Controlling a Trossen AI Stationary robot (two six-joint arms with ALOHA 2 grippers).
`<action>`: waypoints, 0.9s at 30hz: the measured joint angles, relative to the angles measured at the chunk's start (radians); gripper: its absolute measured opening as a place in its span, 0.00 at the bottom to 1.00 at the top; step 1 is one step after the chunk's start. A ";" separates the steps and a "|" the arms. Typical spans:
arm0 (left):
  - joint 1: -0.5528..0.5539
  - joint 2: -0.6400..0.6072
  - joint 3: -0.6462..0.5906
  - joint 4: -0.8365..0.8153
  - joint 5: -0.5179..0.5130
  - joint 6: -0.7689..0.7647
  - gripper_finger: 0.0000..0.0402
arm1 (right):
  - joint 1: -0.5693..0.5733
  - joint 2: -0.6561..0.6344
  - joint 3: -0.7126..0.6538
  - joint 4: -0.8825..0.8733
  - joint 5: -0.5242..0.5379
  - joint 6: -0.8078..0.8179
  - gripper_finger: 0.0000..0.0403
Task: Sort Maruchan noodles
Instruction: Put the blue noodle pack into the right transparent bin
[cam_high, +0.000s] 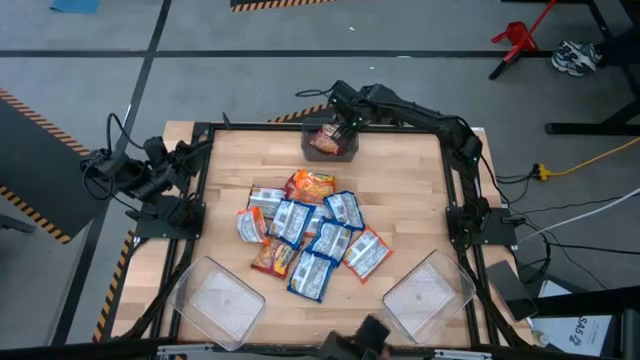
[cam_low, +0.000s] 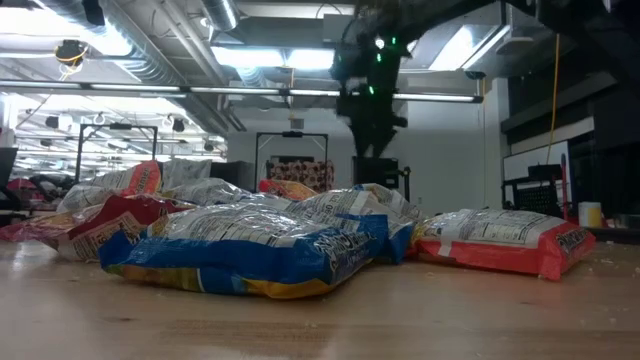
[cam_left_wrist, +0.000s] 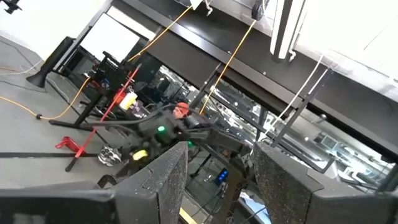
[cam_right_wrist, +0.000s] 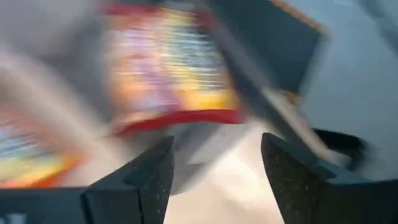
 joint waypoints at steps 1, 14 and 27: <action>0.000 0.000 0.000 0.000 0.000 0.000 0.44 | 0.022 -0.008 0.010 0.004 -0.056 -0.012 0.57; -0.001 0.000 0.000 -0.003 0.013 -0.004 0.44 | 0.422 -0.038 -0.064 -0.180 -0.176 0.104 0.56; -0.001 0.000 0.000 -0.029 0.015 -0.001 0.44 | 0.535 -0.038 -0.292 0.076 -0.034 0.464 0.83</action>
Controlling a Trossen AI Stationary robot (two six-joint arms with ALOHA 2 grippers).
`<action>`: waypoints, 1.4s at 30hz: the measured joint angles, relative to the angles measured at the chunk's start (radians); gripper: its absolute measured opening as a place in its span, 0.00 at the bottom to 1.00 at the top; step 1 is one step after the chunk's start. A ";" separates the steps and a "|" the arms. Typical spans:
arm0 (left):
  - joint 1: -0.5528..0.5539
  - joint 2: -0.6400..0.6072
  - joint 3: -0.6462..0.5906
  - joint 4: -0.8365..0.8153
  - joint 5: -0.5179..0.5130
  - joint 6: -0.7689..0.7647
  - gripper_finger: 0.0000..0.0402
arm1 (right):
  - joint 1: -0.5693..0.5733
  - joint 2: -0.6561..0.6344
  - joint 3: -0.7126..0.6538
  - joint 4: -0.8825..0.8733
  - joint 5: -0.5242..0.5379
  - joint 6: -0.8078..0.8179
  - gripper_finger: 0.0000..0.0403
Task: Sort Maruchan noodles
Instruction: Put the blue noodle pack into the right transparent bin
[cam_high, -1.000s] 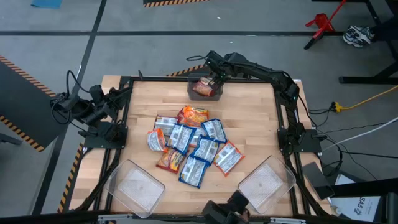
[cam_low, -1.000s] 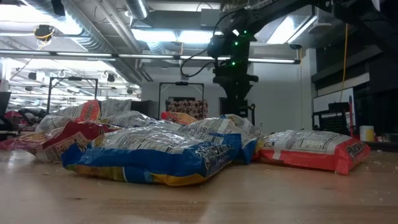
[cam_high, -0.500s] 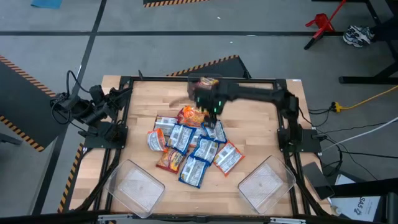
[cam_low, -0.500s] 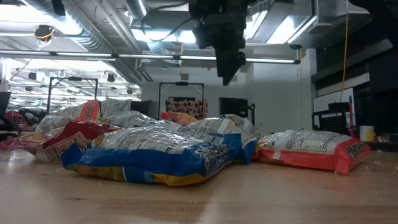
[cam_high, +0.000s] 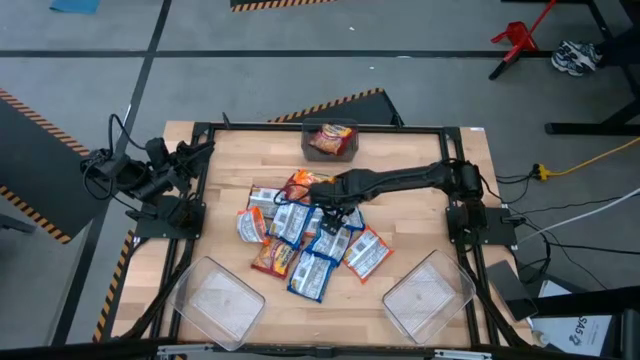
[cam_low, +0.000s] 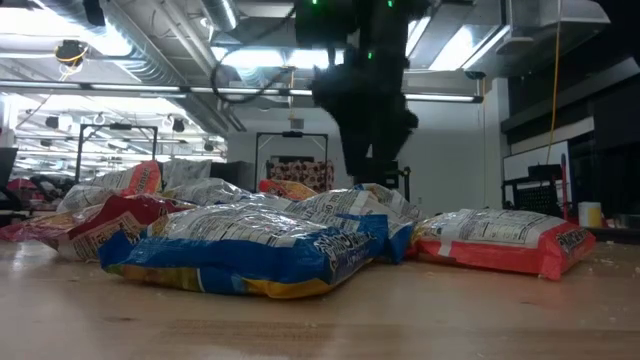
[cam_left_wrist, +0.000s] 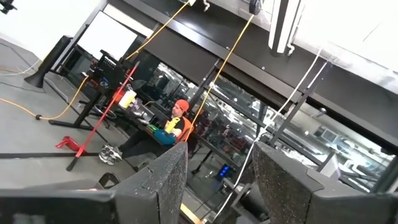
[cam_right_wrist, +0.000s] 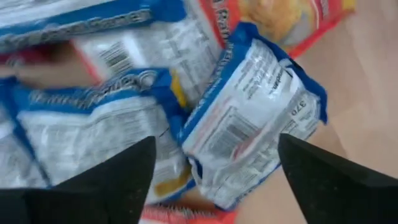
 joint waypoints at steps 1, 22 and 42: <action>0.000 0.000 0.000 0.000 0.004 0.000 0.44 | 0.000 0.000 -0.022 0.028 0.003 0.025 0.84; 0.000 0.000 0.000 0.000 0.021 0.000 0.44 | -0.006 0.001 -0.158 0.107 0.125 0.256 0.13; 0.000 0.000 0.000 0.000 0.021 0.001 0.44 | 0.092 -0.007 0.475 -0.505 -0.004 0.144 0.01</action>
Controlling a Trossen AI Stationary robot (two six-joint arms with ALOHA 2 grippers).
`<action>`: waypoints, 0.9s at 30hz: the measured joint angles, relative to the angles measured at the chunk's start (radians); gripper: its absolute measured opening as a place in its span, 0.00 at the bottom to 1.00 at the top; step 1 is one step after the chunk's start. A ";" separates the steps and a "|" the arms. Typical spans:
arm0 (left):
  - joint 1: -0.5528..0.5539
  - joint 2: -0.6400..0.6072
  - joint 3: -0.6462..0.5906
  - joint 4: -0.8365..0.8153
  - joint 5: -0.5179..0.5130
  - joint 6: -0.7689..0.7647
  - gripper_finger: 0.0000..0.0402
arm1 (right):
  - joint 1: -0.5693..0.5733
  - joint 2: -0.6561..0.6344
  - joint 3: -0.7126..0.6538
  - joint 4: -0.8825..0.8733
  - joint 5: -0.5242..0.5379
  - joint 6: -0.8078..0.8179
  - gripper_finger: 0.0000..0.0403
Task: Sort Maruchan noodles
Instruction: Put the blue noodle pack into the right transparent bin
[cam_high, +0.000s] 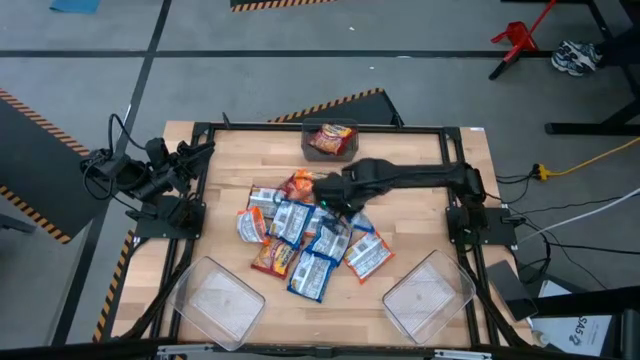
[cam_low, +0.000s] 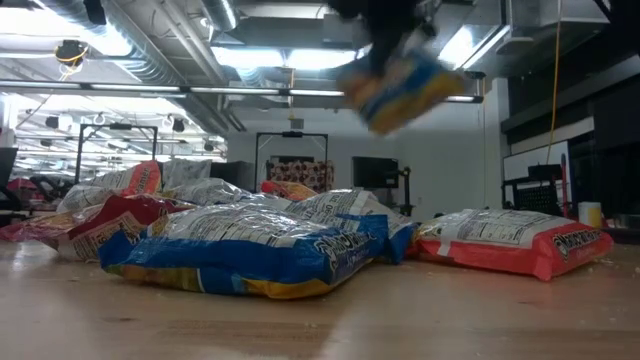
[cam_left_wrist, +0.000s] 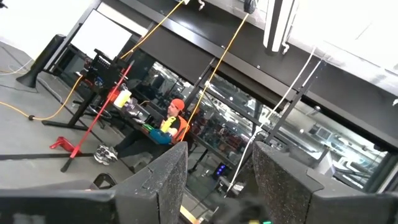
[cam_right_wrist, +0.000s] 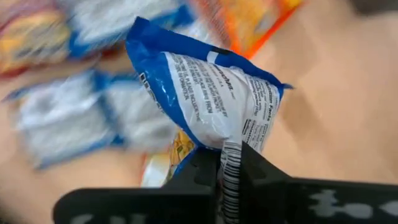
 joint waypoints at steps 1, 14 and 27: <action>0.000 0.000 0.000 0.000 0.000 0.000 0.44 | 0.023 0.000 0.040 -0.040 -0.003 0.026 0.00; 0.000 -0.002 0.000 -0.021 0.000 0.000 0.44 | 0.425 -0.142 -0.050 -0.039 -0.016 0.806 0.00; 0.000 -0.001 0.000 -0.024 -0.069 0.078 0.44 | 0.748 -0.141 -0.243 -0.034 -0.070 1.324 0.00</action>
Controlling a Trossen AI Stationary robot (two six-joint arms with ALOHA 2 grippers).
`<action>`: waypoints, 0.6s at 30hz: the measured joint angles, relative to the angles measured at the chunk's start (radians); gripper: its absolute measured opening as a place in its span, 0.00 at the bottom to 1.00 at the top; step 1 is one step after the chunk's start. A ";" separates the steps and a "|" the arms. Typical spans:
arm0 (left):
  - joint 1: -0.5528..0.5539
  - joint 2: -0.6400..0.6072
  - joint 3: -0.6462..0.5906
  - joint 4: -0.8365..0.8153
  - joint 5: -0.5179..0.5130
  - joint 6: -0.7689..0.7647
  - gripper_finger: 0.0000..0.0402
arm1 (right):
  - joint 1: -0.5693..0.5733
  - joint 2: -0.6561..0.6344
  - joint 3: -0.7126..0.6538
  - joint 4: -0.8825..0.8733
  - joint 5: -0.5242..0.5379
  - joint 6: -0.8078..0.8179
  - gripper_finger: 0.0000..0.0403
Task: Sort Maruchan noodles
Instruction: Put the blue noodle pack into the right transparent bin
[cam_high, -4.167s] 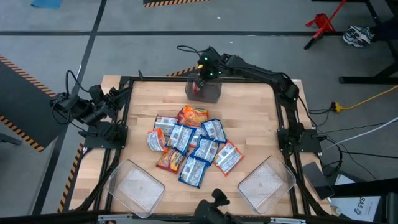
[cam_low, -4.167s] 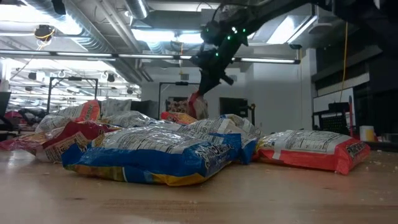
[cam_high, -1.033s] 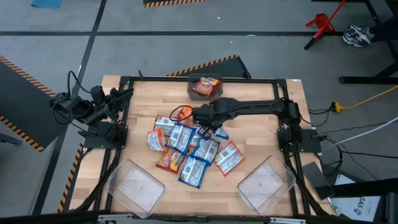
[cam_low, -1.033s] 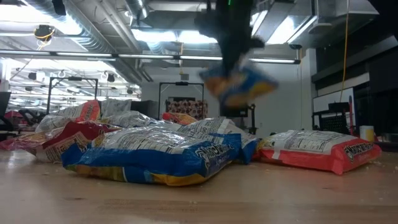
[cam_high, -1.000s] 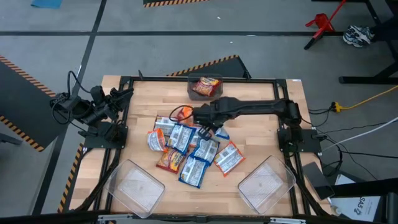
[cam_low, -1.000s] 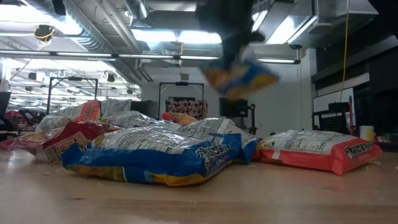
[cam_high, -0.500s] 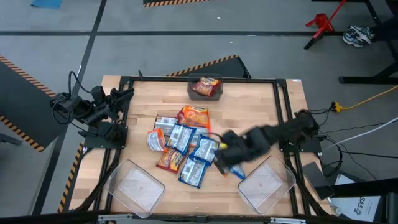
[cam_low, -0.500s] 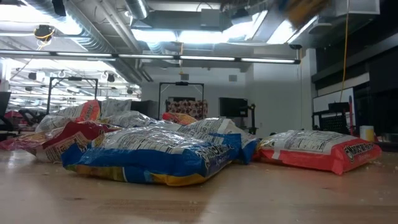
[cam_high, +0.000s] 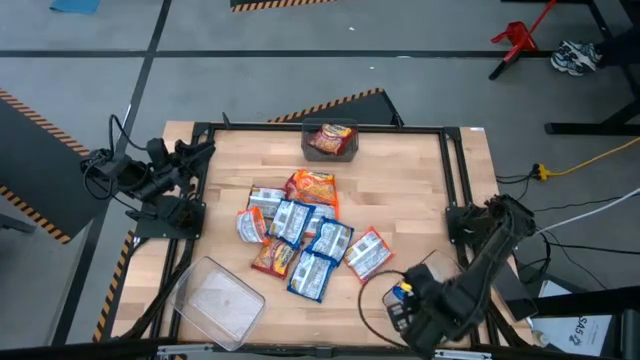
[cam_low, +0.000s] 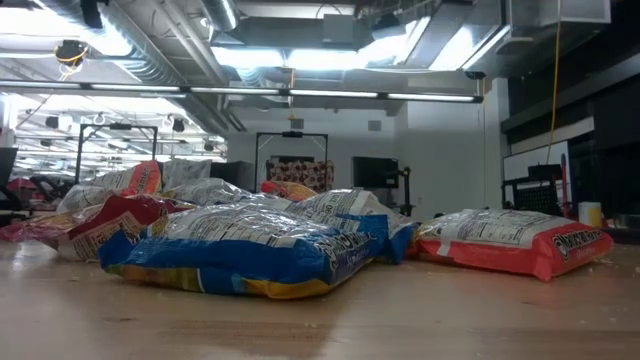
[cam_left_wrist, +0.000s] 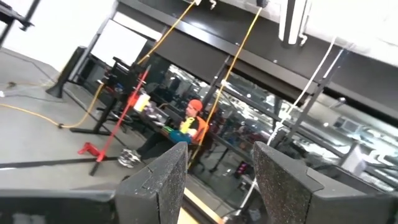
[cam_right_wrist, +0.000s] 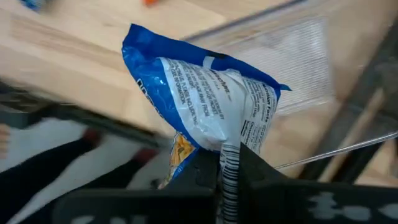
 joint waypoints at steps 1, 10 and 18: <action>0.000 0.000 0.000 0.000 -0.009 0.004 0.44 | 0.008 0.000 -0.025 0.000 -0.008 -0.006 0.00; 0.000 0.000 0.000 0.001 -0.045 0.062 0.44 | -0.018 0.000 -0.265 0.018 -0.083 -0.255 0.00; 0.000 0.000 0.000 0.001 -0.045 0.063 0.44 | -0.028 0.000 -0.338 0.146 -0.094 -0.414 0.06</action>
